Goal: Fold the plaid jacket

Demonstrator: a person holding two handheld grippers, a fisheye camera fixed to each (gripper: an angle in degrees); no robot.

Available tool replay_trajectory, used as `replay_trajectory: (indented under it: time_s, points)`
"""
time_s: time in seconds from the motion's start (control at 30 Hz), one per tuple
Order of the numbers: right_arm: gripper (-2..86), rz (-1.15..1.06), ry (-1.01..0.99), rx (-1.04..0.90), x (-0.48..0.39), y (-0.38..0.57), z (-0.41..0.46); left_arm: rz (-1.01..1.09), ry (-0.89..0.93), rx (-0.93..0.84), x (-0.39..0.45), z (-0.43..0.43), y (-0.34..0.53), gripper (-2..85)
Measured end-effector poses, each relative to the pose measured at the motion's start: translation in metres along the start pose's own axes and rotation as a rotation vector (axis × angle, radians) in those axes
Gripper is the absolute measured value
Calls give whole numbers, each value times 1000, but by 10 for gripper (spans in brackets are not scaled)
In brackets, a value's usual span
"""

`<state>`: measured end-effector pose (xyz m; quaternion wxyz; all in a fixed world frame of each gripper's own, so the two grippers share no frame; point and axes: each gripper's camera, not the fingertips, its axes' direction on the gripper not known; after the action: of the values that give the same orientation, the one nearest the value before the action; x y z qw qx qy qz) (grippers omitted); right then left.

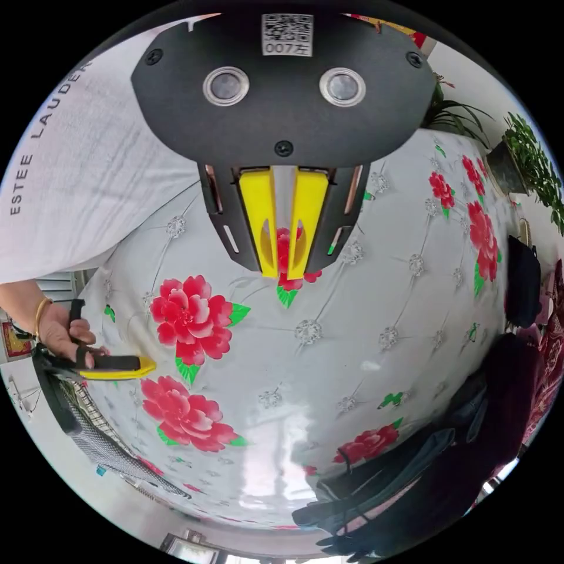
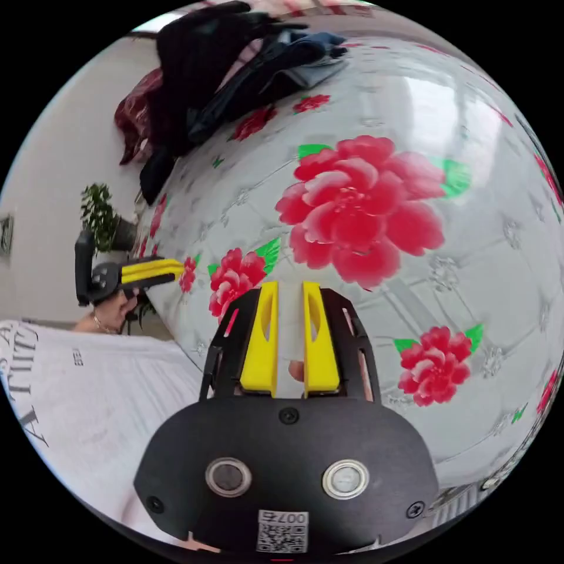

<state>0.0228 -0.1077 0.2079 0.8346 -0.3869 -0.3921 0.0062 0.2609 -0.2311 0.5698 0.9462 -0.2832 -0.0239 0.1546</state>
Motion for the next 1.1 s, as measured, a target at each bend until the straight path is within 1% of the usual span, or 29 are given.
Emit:
replay_trajectory:
  time_s: [0.03, 0.1, 0.13, 0.2, 0.23, 0.3, 0.33, 0.4, 0.47, 0.53, 0.6, 0.67, 0.73, 0.77, 0.8, 0.83, 0.87, 0.9, 0.93, 0.97, 1.0, 1.03, 1.07, 1.1]
  points:
    - [43, 44, -2, 43, 15, 7, -11, 3, -25, -17, 9, 1, -2, 3]
    - [55, 178, 30, 300, 76, 45, -73, -13, -127, -102, 40, 13, -10, -7]
    - [58, 219, 49, 366, 93, 56, -91, -21, -162, -92, 47, 12, -11, -7]
    - [74, 401, 125, 593, 166, 104, -166, -29, -278, -117, 69, 13, -16, -9]
    - [78, 445, 141, 645, 185, 117, -185, -31, -298, -128, 74, 14, -19, -9]
    - [94, 650, 198, 793, 264, 168, -258, -42, -358, -188, 85, 18, -29, -10]
    - [97, 700, 207, 824, 282, 180, -275, -51, -365, -206, 86, 19, -32, -10]
    - [109, 834, 255, 961, 343, 225, -336, -146, -363, -277, 83, 21, -44, -10]
    - [117, 909, 302, 1021, 383, 251, -370, -217, -364, -323, 80, 25, -50, -10]
    - [123, 997, 298, 1041, 424, 271, -394, -249, -384, -371, 80, 30, -54, -10]
    - [120, 1100, 246, 1075, 469, 295, -407, -250, -426, -423, 80, 37, -54, -10]
    - [107, 1153, 192, 1119, 492, 311, -409, -259, -391, -444, 77, 38, -51, -10]
    - [79, 1145, 122, 1176, 504, 324, -411, -326, -322, -368, 73, 28, -45, -9]
    - [54, 1149, 99, 1200, 507, 331, -413, -371, -276, -292, 71, 19, -41, -9]
    - [32, 1173, 111, 1205, 506, 338, -417, -398, -221, -220, 70, 11, -36, -8]
    - [22, 1171, 112, 1215, 504, 342, -419, -406, -198, -190, 70, 8, -34, -8]
    - [13, 1105, 76, 1274, 497, 350, -425, -407, -160, -132, 70, 2, -31, -7]
    - [7, 1016, 11, 1361, 487, 358, -432, -397, -131, -68, 70, -4, -29, -4]
    - [5, 954, -22, 1408, 480, 360, -437, -388, -116, -32, 70, -8, -28, -2]
    - [2, 790, -90, 1492, 463, 363, -448, -357, -67, 64, 71, -17, -26, 7]
    - [0, 621, -158, 1516, 442, 359, -462, -302, -4, 178, 73, -29, -24, 20]
    - [0, 538, -180, 1514, 429, 355, -469, -271, 22, 232, 75, -36, -23, 37]
    - [-1, 383, -194, 1485, 397, 343, -481, -208, 68, 328, 78, -48, -21, 73]
    - [-2, 256, -179, 1414, 360, 326, -491, -130, 128, 416, 83, -61, -19, 107]
